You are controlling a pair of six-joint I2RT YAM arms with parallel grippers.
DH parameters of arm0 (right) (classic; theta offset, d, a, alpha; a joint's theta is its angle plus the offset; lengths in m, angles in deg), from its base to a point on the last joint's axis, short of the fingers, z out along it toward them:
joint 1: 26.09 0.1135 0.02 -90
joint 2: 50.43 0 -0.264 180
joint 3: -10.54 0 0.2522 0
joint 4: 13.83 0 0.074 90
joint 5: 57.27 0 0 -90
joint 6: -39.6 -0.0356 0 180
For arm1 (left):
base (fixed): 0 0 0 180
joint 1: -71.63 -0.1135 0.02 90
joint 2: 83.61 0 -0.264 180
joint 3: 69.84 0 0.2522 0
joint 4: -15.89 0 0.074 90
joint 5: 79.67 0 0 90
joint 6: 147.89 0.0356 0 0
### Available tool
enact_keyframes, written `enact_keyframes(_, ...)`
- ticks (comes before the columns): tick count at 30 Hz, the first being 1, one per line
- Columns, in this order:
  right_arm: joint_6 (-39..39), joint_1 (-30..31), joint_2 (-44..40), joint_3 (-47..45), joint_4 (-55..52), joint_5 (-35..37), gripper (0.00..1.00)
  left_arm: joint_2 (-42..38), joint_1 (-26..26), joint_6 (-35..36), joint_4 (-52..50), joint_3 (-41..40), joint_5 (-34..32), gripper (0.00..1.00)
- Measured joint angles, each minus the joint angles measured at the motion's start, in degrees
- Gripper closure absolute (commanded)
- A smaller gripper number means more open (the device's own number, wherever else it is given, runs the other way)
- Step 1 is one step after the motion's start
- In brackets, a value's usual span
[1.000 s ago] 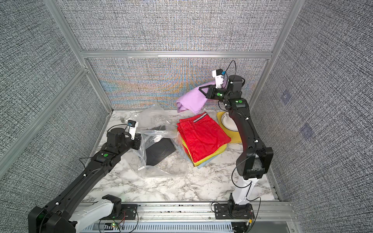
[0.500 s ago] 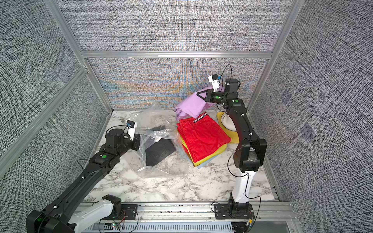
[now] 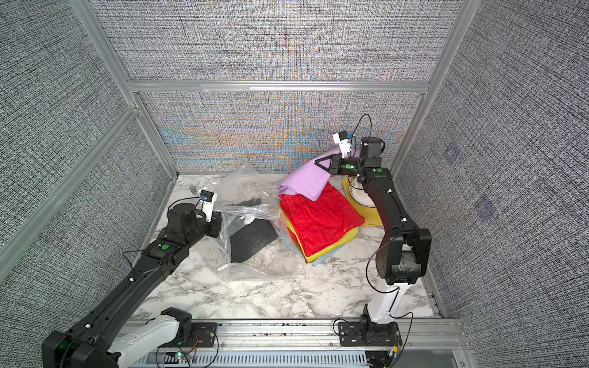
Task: Take the trousers out of the vacuum bag
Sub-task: Place the trousers at the center of the board.
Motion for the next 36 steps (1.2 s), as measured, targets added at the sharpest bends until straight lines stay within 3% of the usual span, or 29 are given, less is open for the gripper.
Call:
enact_keyframes(19,-0.76,-0.94,-8.63,-12.24,0.61,-0.98,1.0,0.48,0.02,0.02,0.0,-0.02,-0.04,1.0)
enact_keyframes(36,-7.65,0.66,-18.12,-28.63,3.52,12.02,0.98,0.92,0.02,0.02,0.0,-0.02,0.0,1.0)
